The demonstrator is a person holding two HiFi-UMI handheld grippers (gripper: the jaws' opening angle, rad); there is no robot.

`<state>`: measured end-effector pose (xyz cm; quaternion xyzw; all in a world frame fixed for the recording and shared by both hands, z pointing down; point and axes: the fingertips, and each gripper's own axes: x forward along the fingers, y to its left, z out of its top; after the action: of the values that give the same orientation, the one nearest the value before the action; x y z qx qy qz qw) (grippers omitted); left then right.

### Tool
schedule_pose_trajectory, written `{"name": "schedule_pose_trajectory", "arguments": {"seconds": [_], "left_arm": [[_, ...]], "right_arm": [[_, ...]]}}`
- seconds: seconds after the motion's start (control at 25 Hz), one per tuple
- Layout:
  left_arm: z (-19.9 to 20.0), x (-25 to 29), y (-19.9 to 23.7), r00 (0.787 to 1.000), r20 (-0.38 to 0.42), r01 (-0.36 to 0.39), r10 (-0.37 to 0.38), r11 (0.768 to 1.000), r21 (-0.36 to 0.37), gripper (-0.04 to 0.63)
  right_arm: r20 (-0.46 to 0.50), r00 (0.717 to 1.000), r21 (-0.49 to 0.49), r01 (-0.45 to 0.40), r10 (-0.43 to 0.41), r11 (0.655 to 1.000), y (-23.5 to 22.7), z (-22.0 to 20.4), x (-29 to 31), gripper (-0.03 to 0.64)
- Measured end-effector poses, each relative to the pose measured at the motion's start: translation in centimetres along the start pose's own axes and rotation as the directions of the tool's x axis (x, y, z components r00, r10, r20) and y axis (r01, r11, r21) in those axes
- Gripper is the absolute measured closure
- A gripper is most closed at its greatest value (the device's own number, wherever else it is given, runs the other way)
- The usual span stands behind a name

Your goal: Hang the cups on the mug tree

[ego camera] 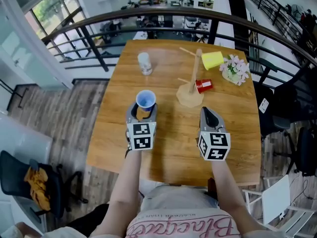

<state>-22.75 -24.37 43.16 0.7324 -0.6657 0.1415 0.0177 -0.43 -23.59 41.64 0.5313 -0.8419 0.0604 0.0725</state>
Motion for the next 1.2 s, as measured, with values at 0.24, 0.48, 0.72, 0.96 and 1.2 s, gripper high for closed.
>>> {"name": "schedule_pose_trajectory", "arguments": {"seconds": [0.24,0.48,0.72,0.96,1.2], "left_arm": [[1.6,1.1,-0.4,1.000,0.005,-0.013,0.013,1.000,0.025,0.301],[2.3,2.5,-0.9,1.000,-0.011,-0.017,0.017,0.998,0.054,0.301],[2.5,4.5,-1.5,0.999,-0.041,-0.001,0.005,0.996,0.095,0.301],[2.0,6.5,-2.4,0.996,-0.090,0.020,-0.005,0.987,0.162,0.301],[0.8,8.9,-3.9,0.986,-0.167,0.063,-0.020,0.964,0.258,0.301]], "right_arm": [[0.015,1.000,-0.010,-0.017,0.018,1.000,-1.3,1.1,0.7,0.615],[0.021,0.998,-0.023,-0.060,0.060,0.998,-2.1,1.5,1.5,0.615],[0.026,0.997,-0.017,-0.074,0.075,0.997,-3.8,2.1,2.3,0.615],[0.014,0.999,0.018,-0.049,0.049,0.999,-5.9,1.5,2.6,0.615],[-0.009,0.999,0.034,-0.047,0.047,0.998,-6.6,0.3,3.1,0.615]]}}
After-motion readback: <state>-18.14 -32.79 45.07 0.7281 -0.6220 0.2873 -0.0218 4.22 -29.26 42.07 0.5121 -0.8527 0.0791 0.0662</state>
